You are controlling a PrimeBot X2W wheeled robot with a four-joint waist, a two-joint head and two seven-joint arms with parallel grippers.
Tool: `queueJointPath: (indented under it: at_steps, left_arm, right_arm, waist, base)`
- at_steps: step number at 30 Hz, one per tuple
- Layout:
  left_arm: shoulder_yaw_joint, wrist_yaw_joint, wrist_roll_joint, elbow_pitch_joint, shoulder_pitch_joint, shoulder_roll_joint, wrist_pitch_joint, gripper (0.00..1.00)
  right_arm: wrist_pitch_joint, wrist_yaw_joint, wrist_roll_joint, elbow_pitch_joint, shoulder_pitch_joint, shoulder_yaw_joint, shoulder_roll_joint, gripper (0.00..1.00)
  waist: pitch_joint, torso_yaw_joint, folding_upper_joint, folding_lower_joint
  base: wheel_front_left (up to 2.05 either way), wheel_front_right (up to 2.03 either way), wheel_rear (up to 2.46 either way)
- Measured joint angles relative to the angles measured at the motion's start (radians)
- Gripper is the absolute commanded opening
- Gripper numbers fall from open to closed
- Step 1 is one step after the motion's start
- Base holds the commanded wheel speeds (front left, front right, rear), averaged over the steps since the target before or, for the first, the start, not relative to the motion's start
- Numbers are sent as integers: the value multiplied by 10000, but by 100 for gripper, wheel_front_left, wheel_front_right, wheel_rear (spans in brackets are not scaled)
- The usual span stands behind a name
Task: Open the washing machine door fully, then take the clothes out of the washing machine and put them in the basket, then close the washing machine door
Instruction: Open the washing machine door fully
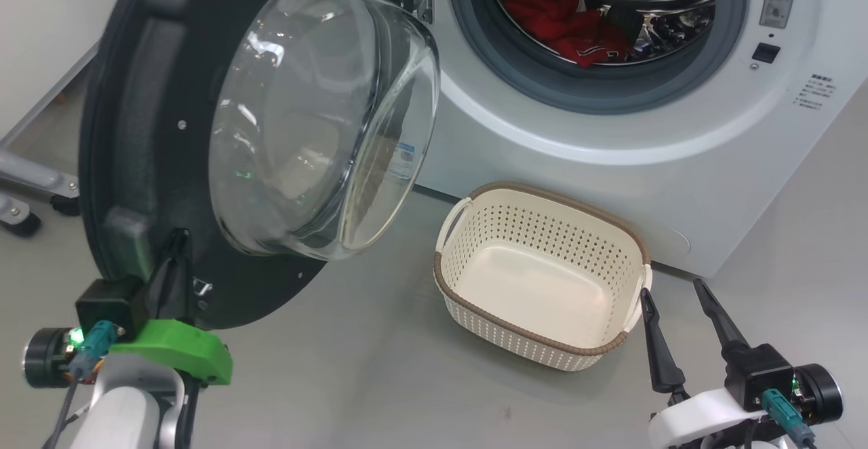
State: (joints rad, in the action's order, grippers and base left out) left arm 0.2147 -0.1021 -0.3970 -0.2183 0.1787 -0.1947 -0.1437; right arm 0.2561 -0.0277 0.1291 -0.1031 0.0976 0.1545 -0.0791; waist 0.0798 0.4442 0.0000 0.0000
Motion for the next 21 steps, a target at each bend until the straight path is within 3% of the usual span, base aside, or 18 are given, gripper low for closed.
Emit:
queueJointPath:
  at_steps: [21]
  left_arm:
    - [-1264,-75,-132,-1559,791,-349,-512,0]
  right_arm:
    - [0,4,-102,-8,-88,-56,-125,100]
  waist:
    - [207,-323,0,0]
  base:
    - [0,0,0]
